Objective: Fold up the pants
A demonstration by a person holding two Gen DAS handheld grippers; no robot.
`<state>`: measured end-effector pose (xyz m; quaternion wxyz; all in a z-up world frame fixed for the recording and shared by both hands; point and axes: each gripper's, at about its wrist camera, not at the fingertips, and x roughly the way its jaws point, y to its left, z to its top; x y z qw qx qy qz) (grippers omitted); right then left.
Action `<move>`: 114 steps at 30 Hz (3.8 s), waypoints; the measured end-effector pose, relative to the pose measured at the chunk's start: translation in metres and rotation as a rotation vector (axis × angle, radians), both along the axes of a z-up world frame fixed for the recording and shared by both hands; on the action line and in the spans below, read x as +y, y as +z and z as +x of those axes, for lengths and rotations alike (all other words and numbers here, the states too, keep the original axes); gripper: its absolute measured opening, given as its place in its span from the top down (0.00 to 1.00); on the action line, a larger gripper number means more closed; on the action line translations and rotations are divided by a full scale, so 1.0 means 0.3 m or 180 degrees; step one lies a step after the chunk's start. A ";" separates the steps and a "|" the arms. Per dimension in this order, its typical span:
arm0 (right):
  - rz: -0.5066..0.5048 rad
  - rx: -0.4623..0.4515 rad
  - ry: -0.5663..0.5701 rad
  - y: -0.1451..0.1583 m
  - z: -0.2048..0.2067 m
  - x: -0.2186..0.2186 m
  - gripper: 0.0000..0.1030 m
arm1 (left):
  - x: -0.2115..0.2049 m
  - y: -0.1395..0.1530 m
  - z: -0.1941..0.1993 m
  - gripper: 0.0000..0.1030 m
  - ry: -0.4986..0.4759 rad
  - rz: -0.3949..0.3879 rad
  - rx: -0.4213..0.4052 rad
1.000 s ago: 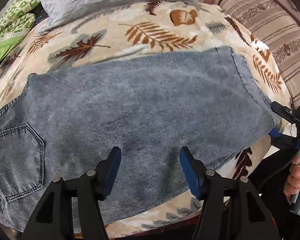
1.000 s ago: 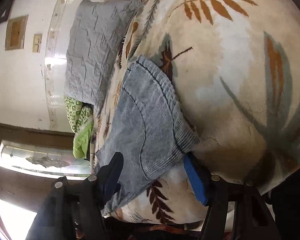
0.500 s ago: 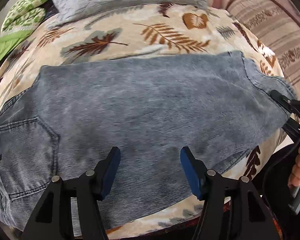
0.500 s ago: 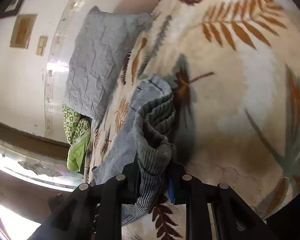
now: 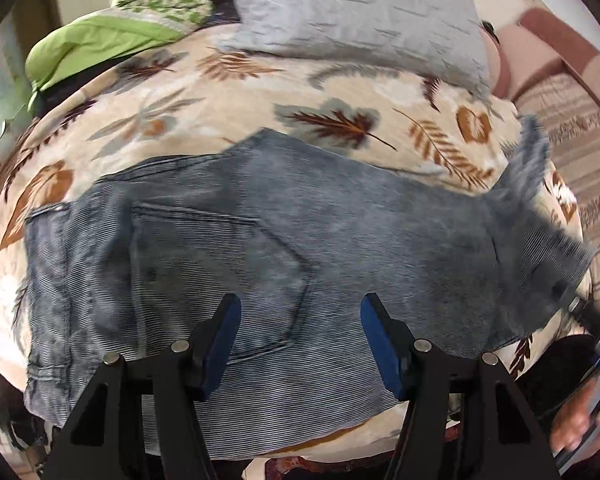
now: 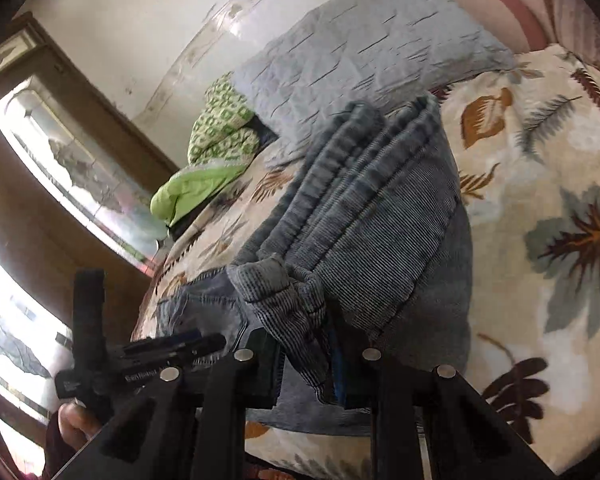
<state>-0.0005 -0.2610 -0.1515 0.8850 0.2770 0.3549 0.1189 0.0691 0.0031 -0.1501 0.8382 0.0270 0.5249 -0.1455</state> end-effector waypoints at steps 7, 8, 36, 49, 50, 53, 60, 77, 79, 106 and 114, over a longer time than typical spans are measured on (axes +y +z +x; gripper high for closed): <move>-0.0271 0.0766 0.0631 -0.194 0.089 0.257 0.57 | 0.131 0.000 0.003 0.39 0.0251 -0.0115 0.0009; -0.0332 0.0765 0.0671 -0.204 0.088 0.272 0.51 | 0.135 -0.001 -0.002 0.39 0.0245 -0.0122 0.0014; 0.0573 0.0841 0.0404 -0.315 0.386 -0.133 0.39 | -0.271 -0.166 -0.006 0.22 -0.0427 0.0492 0.0264; 0.0818 0.0449 0.0451 -0.212 0.180 -0.171 0.39 | -0.212 -0.113 -0.078 0.23 -0.0193 0.0683 0.0065; 0.0795 0.0473 0.0438 -0.217 0.164 -0.165 0.39 | -0.211 -0.141 -0.072 0.23 -0.0179 0.0757 0.0122; 0.0660 0.0707 0.0409 -0.266 0.137 -0.140 0.39 | -0.200 -0.174 -0.062 0.17 -0.0098 0.0717 0.0154; 0.0737 0.0770 0.0416 -0.310 0.136 -0.150 0.39 | -0.197 -0.176 -0.063 0.11 -0.0084 0.0762 0.0109; 0.0802 0.0693 0.0466 -0.324 0.130 -0.160 0.39 | -0.154 -0.208 -0.109 0.00 0.0030 0.0593 -0.0135; 0.0798 0.0687 0.0466 -0.322 0.129 -0.158 0.39 | -0.140 -0.208 -0.117 0.00 0.0041 0.0548 -0.0148; -0.1022 0.0397 0.0415 -0.249 0.085 0.010 0.72 | -0.068 -0.160 -0.173 0.00 0.0041 0.0229 -0.0506; -0.1267 0.0000 0.0679 -0.196 0.048 0.127 0.72 | 0.199 -0.080 -0.220 0.00 0.0939 0.0109 -0.0637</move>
